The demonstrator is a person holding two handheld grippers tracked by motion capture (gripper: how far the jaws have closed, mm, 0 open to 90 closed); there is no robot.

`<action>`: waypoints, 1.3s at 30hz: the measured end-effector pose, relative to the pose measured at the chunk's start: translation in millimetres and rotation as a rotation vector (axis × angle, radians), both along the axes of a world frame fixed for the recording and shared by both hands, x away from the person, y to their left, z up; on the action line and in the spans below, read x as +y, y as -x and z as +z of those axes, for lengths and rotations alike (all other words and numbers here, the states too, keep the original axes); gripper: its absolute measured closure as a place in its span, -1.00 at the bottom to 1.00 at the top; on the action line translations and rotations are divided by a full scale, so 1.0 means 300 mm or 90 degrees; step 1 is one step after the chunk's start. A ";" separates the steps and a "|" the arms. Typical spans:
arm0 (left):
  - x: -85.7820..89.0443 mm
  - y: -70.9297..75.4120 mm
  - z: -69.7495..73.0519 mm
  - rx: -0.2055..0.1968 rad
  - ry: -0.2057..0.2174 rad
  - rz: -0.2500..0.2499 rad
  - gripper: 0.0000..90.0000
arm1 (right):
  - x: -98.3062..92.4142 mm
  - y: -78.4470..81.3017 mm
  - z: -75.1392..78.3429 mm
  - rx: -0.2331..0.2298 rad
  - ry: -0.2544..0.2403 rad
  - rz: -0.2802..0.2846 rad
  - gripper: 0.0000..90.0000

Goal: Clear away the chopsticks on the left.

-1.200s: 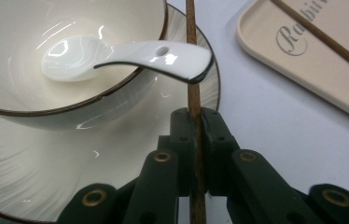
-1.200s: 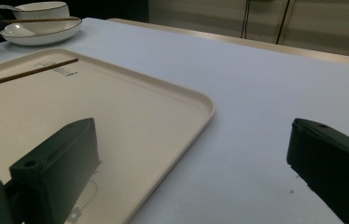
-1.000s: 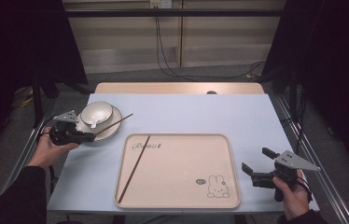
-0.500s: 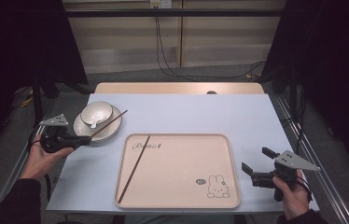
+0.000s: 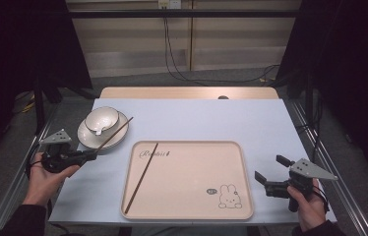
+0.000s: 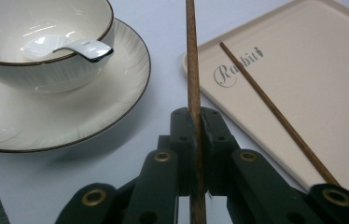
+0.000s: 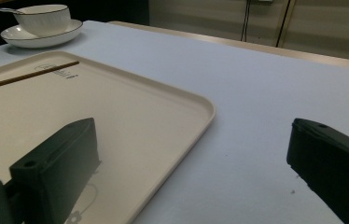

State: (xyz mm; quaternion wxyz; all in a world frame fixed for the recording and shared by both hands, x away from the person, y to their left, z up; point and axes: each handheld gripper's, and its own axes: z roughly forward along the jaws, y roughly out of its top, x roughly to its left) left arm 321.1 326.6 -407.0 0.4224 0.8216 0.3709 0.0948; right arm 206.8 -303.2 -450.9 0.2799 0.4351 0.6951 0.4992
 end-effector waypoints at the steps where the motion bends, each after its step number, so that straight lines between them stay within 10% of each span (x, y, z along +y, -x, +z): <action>1: -0.006 0.010 0.003 0.002 -0.002 0.004 0.88 | 0.000 0.000 0.000 -0.001 0.000 0.000 -0.96; 30: -0.238 0.301 0.073 -0.012 0.029 0.085 0.88 | 0.004 -0.004 0.000 -0.001 0.000 0.004 -0.96; 39: -0.290 0.284 0.044 0.018 0.048 0.151 0.88 | 0.004 -0.004 -0.001 -0.002 0.001 0.006 -0.96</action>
